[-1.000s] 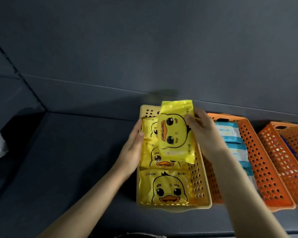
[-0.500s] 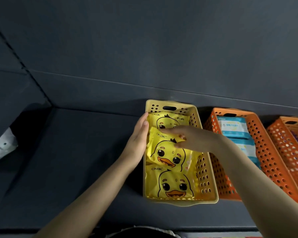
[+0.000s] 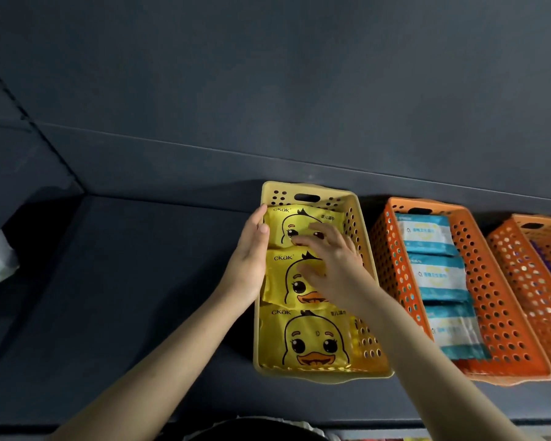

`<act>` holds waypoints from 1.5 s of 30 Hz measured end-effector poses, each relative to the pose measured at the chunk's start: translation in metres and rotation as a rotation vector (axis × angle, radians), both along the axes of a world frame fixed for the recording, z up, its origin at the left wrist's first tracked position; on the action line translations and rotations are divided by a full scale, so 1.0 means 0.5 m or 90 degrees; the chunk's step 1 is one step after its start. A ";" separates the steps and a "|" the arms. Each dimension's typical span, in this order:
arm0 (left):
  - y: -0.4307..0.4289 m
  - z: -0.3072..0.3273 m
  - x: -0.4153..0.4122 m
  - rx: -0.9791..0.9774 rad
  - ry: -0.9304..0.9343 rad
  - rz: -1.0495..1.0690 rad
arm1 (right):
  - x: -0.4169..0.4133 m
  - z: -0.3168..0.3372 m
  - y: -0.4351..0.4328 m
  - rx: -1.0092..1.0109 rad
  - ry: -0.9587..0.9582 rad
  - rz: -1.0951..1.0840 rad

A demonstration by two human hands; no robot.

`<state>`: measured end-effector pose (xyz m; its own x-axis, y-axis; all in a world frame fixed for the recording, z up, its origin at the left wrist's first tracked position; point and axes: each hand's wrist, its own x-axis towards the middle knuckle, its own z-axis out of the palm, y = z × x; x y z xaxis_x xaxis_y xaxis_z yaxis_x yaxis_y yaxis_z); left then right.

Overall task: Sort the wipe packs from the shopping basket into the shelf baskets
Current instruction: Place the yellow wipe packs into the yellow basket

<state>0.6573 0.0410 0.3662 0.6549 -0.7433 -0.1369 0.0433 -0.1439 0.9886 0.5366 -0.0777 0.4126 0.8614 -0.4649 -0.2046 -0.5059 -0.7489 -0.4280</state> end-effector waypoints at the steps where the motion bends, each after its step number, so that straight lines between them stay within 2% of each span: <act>1: 0.000 0.002 -0.002 0.000 0.000 0.002 | -0.006 -0.010 0.011 0.017 0.023 -0.023; 4: -0.002 0.001 -0.004 -0.012 0.006 0.007 | -0.016 -0.054 0.034 -0.025 0.137 -0.011; 9: -0.002 -0.008 -0.001 -0.018 0.013 0.012 | 0.000 -0.079 0.027 -0.034 0.125 -0.066; 15: -0.004 0.004 -0.003 -0.028 0.009 0.020 | 0.007 -0.067 0.021 -0.022 0.188 -0.038; 21: -0.002 0.014 -0.004 -0.033 0.019 0.022 | 0.012 -0.056 0.028 -0.013 0.190 -0.051; 24: 0.003 0.012 0.002 -0.031 0.006 0.009 | 0.010 -0.031 0.026 0.046 0.123 -0.093; 28: 0.003 0.008 0.002 -0.039 -0.002 0.002 | -0.011 -0.032 0.051 -0.033 0.009 -0.161; 31: 0.004 0.010 0.002 -0.031 -0.008 0.000 | -0.019 -0.055 0.066 -0.038 0.023 -0.173; 35: 0.014 0.026 0.005 0.006 -0.054 -0.030 | -0.021 -0.038 0.060 0.015 0.028 -0.179; 38: 0.022 0.049 0.007 0.055 -0.050 -0.076 | -0.047 0.017 0.062 0.034 -0.074 -0.211; 42: 0.028 0.078 0.004 0.091 0.038 -0.090 | -0.142 0.104 0.073 -0.016 -0.239 -0.231; 45: 0.036 0.097 -0.013 0.154 -0.036 -0.066 | -0.255 0.145 0.083 -0.019 -0.309 -0.316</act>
